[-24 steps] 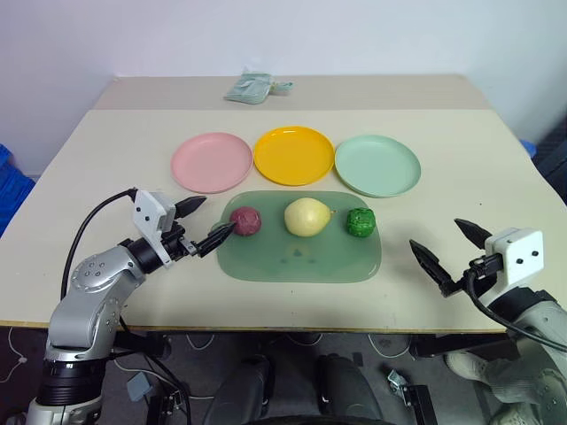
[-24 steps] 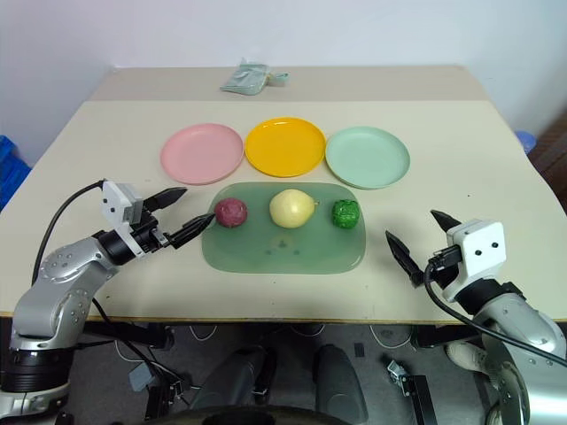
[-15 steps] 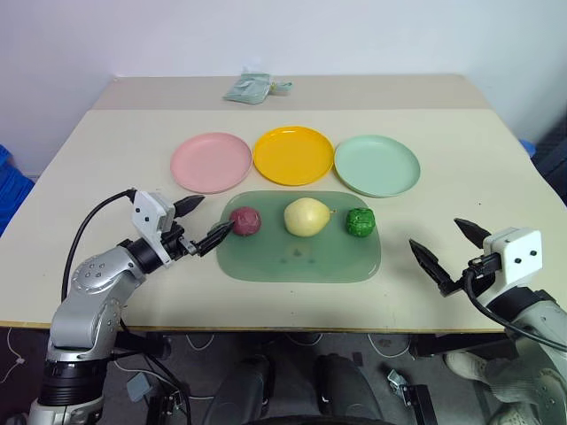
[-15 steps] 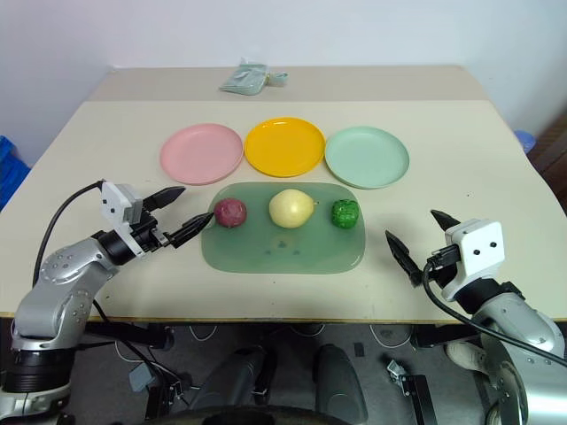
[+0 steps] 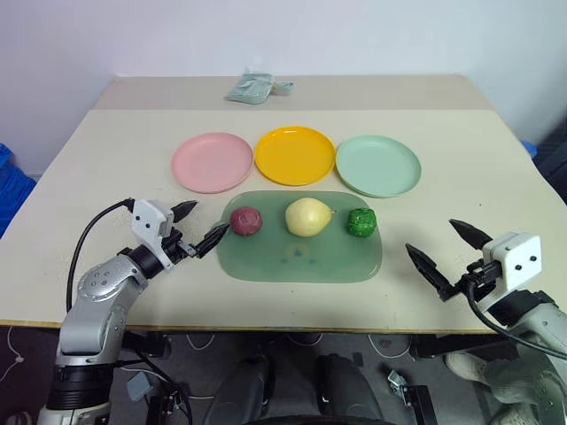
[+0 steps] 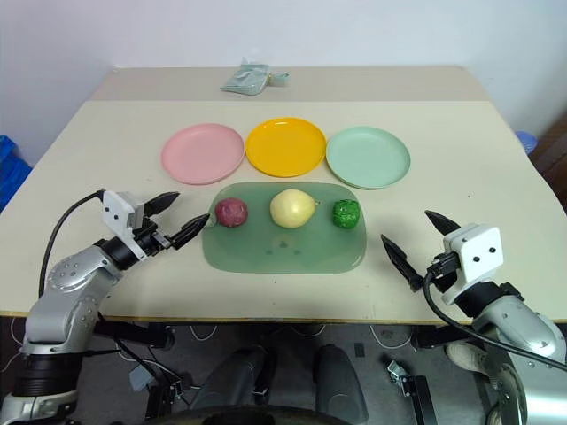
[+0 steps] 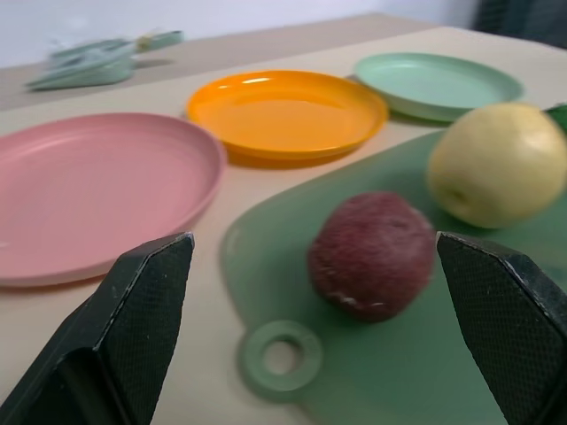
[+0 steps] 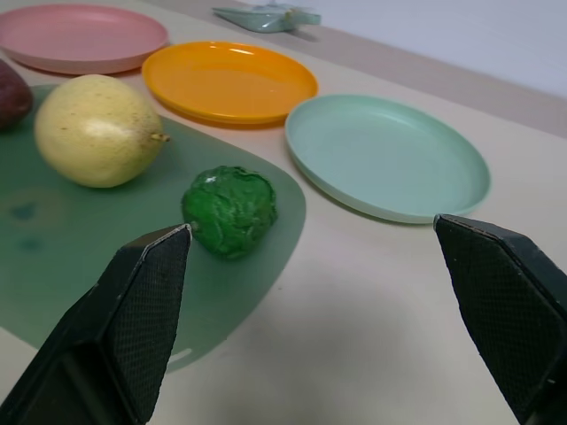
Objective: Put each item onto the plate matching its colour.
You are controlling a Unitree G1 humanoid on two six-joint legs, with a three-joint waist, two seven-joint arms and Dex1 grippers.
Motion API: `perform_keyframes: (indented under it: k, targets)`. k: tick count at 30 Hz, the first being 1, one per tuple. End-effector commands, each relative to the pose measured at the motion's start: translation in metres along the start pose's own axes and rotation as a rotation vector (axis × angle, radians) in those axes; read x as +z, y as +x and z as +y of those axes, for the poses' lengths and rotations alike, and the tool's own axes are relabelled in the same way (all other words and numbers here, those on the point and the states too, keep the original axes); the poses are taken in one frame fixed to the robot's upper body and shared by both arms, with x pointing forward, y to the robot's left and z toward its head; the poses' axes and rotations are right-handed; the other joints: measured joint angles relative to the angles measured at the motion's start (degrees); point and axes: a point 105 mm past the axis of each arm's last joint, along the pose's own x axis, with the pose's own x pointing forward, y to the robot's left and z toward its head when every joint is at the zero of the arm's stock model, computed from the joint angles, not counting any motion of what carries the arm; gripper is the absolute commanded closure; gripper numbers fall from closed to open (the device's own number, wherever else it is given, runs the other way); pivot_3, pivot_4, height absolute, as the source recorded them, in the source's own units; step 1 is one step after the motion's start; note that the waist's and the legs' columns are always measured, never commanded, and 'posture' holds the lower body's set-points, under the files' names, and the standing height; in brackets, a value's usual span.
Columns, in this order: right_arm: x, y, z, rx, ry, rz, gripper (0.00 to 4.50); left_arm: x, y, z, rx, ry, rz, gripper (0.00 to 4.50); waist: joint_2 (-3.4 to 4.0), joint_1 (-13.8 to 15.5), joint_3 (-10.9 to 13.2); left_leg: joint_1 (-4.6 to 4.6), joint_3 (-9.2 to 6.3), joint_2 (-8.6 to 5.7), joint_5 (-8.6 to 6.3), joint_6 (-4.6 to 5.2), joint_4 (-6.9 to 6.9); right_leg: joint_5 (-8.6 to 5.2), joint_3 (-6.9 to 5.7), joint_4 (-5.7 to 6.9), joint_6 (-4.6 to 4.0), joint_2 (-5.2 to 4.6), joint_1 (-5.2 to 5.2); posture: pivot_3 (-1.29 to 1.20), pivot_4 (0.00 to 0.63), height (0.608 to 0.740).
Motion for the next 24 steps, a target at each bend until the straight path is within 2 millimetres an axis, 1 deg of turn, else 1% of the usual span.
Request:
perform_keyframes:
  k: [1, 3, 5, 7, 11, 18, 21, 24]
  targets:
    - [0.013, 0.001, 0.019, 0.156, -0.053, -0.067, 0.0, 0.011, 0.008, 0.001, 0.034, -0.013, -0.044, 0.02, 0.0, 0.0, 0.0, 0.01, 0.0, 0.0, 0.0, 0.0, 0.0, 0.01, 0.0, 0.0, 0.02, 0.0, 0.0, 0.0, 0.15, 0.74]
    - [0.015, 0.002, 0.03, 0.244, -0.083, -0.091, 0.0, 0.011, 0.014, -0.001, 0.05, -0.038, -0.05, 0.02, -0.01, 0.0, 0.0, 0.0, 0.0, 0.0, 0.0, 0.01, 0.01, 0.03, -0.01, 0.0, 0.05, 0.0, 0.02, 0.0, 0.15, 0.74]
    - [0.019, 0.005, 0.036, 0.298, -0.076, -0.123, 0.0, 0.012, 0.02, -0.002, 0.076, -0.059, -0.053, 0.02, -0.03, 0.0, 0.0, 0.02, 0.0, 0.0, 0.0, 0.01, 0.03, 0.08, -0.03, 0.0, 0.15, 0.01, 0.04, 0.0, 0.15, 0.74]
    - [0.022, 0.007, 0.04, 0.337, -0.073, -0.144, 0.0, 0.012, 0.023, -0.003, 0.1, -0.062, -0.049, 0.02, -0.04, -0.1, 0.0, 0.03, 0.0, 0.0, 0.01, 0.02, 0.04, 0.11, -0.03, 0.0, 0.19, 0.0, 0.05, 0.0, 0.15, 0.74]
    - [0.029, 0.017, 0.047, 0.38, -0.05, -0.183, 0.0, 0.014, 0.029, 0.003, 0.206, -0.07, -0.027, 0.02, -0.08, -0.1, 0.0, 0.04, 0.0, 0.0, 0.02, 0.04, 0.03, 0.11, -0.02, 0.02, 0.2, 0.01, 0.04, 0.0, 0.15, 0.74]
    - [0.036, 0.033, 0.044, 0.387, -0.065, -0.202, 0.0, 0.027, 0.04, 0.012, 0.34, -0.116, -0.031, 0.02, -0.21, 0.2, 0.1, 0.03, 0.0, 0.0, 0.01, 0.01, 0.06, 0.12, -0.03, 0.01, 0.21, 0.02, 0.05, 0.0, 0.15, 0.74]
    - [0.036, 0.037, 0.041, 0.371, -0.079, -0.199, 0.0, 0.031, 0.048, 0.002, 0.326, -0.156, -0.015, 0.02, -0.22, 0.5, 0.1, 0.03, 0.0, 0.0, 0.03, 0.04, 0.06, 0.13, -0.04, 0.01, 0.22, 0.02, 0.04, 0.0, 0.15, 0.74]
    - [0.036, 0.04, 0.039, 0.358, -0.084, -0.203, 0.0, 0.035, 0.048, -0.013, 0.276, -0.119, -0.008, 0.02, -0.22, 0.5, 0.1, 0.02, 0.01, 0.0, 0.05, 0.08, 0.01, 0.12, -0.03, 0.02, 0.22, 0.04, 0.0, 0.0, 0.15, 0.74]
